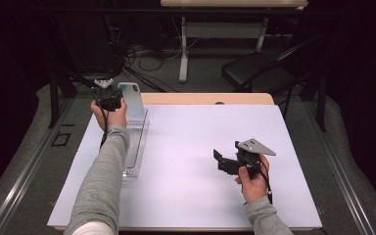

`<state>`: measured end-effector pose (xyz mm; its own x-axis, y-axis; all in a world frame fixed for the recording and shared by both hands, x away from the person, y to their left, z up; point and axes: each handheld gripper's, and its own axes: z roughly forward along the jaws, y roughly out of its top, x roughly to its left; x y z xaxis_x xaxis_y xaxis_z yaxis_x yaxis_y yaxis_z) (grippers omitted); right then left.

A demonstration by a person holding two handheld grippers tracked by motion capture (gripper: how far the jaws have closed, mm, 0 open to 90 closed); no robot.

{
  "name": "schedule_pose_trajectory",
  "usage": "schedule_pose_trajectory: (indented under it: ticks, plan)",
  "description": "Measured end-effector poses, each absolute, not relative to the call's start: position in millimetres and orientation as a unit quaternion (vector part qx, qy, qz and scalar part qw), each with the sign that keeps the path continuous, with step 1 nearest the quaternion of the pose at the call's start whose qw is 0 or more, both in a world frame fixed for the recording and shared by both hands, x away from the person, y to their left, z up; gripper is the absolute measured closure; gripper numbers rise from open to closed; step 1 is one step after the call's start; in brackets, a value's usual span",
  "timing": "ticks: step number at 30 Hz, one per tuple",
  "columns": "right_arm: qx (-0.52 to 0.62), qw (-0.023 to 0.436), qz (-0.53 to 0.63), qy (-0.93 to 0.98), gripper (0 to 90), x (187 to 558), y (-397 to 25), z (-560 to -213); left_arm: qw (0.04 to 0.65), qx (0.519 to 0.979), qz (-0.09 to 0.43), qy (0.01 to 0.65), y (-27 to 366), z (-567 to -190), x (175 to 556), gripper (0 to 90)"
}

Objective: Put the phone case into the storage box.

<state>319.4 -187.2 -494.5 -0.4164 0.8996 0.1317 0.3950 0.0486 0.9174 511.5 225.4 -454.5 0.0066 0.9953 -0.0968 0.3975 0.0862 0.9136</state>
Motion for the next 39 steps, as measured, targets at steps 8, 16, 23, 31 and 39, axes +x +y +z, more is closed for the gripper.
schedule_pose_trajectory:
  ticks: [8, 16, 23, 31, 39]
  plan:
    - [0.476, 0.251, 0.499, 0.679, 14.0, 319.2, -186.8, -494.8, 0.413, 0.571, 0.361, 0.612, 226.8, -460.1, 513.7, 88.7]
    - [0.479, 0.248, 0.5, 0.677, 14.1, 319.0, -188.6, -494.1, 0.405, 0.575, 0.358, 0.614, 222.7, -467.2, 517.4, 88.7]
    - [0.478, 0.247, 0.5, 0.678, 14.2, 319.1, -187.7, -495.1, 0.399, 0.577, 0.352, 0.62, 220.8, -474.5, 520.0, 88.7]
    - [0.478, 0.246, 0.499, 0.68, 14.3, 318.9, -188.8, -495.4, 0.394, 0.577, 0.351, 0.624, 220.6, -479.4, 522.3, 88.6]
    - [0.477, 0.247, 0.498, 0.681, 14.3, 319.2, -188.1, -496.2, 0.392, 0.573, 0.351, 0.628, 220.8, -487.2, 522.4, 88.7]
